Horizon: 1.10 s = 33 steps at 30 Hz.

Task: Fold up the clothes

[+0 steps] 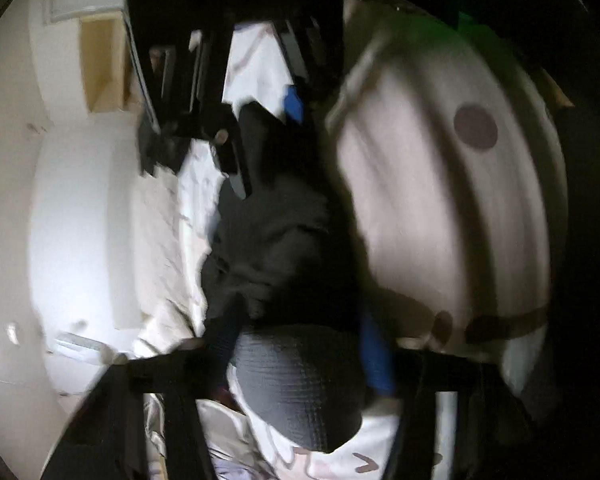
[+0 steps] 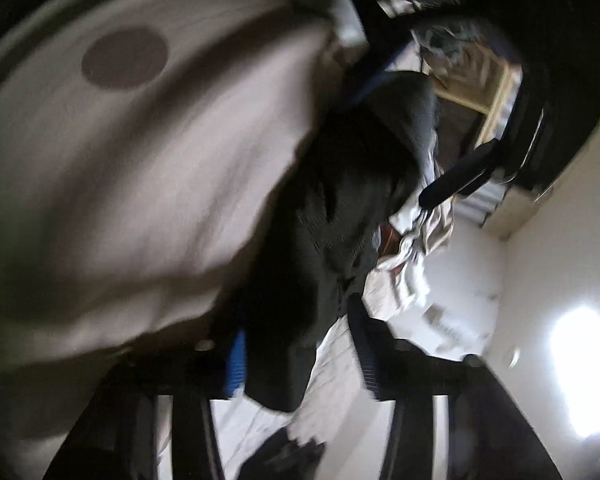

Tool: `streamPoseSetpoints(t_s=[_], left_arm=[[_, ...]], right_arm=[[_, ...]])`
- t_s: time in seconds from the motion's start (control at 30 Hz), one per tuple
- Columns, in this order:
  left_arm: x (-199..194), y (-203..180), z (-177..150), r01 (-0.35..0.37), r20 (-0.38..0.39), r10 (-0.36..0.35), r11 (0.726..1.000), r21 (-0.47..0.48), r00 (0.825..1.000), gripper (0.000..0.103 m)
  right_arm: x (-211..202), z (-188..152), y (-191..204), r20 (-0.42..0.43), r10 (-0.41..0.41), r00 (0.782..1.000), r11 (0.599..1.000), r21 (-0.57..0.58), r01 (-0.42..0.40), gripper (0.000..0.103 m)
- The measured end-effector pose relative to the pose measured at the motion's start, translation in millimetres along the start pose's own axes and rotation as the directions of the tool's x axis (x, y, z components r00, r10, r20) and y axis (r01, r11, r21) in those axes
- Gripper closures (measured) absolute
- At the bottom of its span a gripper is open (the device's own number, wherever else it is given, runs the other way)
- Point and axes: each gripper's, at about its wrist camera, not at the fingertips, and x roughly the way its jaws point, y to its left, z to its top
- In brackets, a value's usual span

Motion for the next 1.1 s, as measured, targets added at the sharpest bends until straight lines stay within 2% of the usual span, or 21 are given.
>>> streamPoseSetpoints(t_s=[0.03,0.07,0.1,0.33,0.5,0.6,0.7,0.77,1.1], left_arm=[[2.1,1.5,-2.0,0.004,-0.003,-0.004,1.000,-0.004,1.000,0.062],[2.5,2.5,-4.5,0.004,-0.004,-0.004,1.000,-0.008,1.000,0.063],[2.7,3.5,-6.9,0.005,-0.007,-0.005,1.000,-0.012,1.000,0.064],[1.4,11.2,-30.4,0.026,-0.022,-0.027,0.998,-0.063,0.999,0.065],[2.5,10.0,-22.9,0.043,-0.027,-0.046,0.995,-0.095,0.999,0.065],[-6.3,16.1,-18.7,0.043,-0.003,-0.044,0.992,-0.116,0.999,0.062],[-12.1,14.6,-16.0,0.012,0.004,-0.012,0.996,-0.093,1.000,0.062],[-5.6,7.9,-19.9,0.010,-0.029,-0.012,0.998,-0.063,1.000,0.062],[19.3,28.8,-38.1,0.099,-0.118,-0.123,0.977,-0.189,0.985,0.065]], right_arm=[[3.0,-3.0,-1.0,-0.006,0.003,1.000,1.000,0.001,-0.003,0.081],[6.0,-5.9,-2.0,-0.012,0.007,1.000,1.000,0.003,-0.007,0.088],[9.0,-8.9,-2.9,-0.018,0.010,1.000,1.000,0.005,-0.010,0.091],[30.0,-29.6,-9.8,-0.059,0.033,0.998,0.999,0.016,-0.033,0.093],[29.6,-25.9,-4.2,-0.056,0.069,0.996,0.997,0.025,-0.068,0.093],[31.0,-17.3,-4.5,-0.047,0.080,0.996,0.996,0.046,-0.078,0.092],[28.3,-23.1,-10.4,-0.051,0.105,0.993,0.989,0.107,-0.099,0.092],[27.9,-21.5,-11.0,-0.050,0.109,0.993,0.987,0.122,-0.102,0.092],[20.6,-22.7,-12.1,-0.042,0.098,0.994,0.986,0.141,-0.091,0.092]])
